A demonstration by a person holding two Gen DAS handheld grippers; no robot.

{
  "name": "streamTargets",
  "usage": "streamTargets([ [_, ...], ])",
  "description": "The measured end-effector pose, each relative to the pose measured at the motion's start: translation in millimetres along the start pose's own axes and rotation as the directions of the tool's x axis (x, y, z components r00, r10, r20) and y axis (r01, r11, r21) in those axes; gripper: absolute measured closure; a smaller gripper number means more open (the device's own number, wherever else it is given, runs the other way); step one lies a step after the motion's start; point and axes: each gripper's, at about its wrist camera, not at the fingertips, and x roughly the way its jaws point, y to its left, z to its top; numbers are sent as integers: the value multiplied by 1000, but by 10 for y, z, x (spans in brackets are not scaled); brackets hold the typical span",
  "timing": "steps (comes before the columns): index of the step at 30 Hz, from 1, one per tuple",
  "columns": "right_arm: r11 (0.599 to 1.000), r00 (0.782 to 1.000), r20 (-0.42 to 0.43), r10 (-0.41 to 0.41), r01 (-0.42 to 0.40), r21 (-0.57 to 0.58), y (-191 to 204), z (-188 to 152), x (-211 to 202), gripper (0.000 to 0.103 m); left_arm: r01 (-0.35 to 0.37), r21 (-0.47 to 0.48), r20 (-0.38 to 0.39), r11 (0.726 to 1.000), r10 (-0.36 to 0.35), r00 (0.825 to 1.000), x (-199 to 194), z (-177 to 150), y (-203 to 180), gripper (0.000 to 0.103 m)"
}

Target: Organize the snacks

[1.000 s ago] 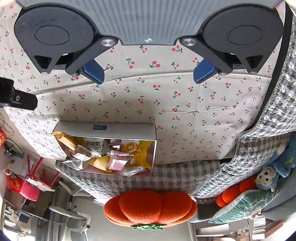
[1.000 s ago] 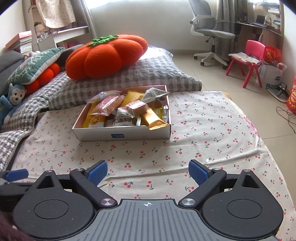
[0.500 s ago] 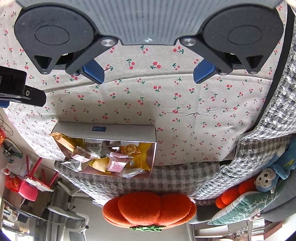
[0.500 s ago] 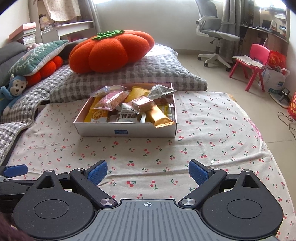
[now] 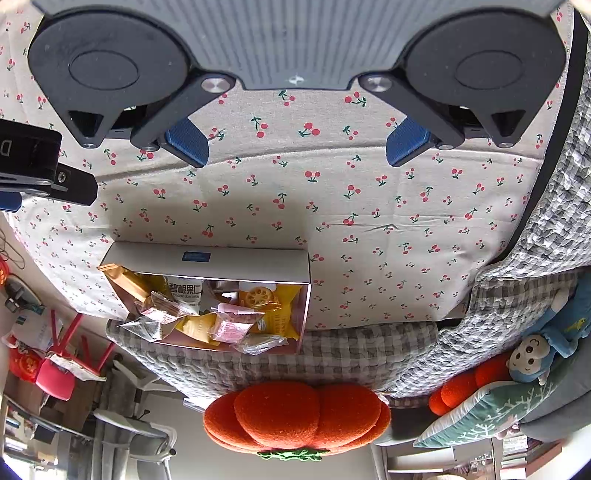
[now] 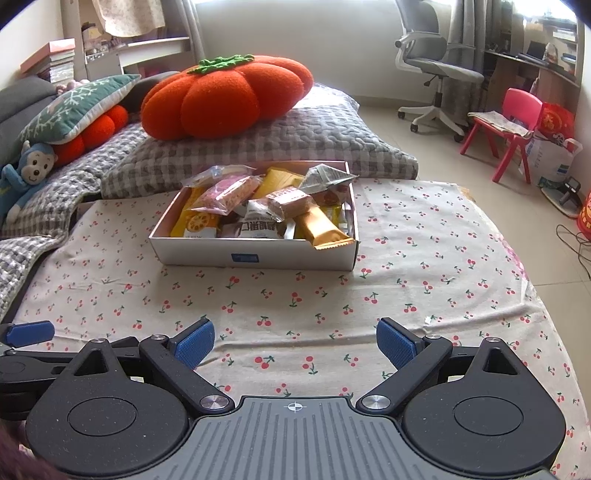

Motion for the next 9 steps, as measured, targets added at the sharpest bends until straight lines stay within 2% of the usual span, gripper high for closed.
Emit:
streamTargets([
  [9, 1000, 1000, -2, 3, -3, -3, 10, -7, 7, 7, 0, 9, -4, 1000, 0, 1000, 3, -8, -15, 0],
])
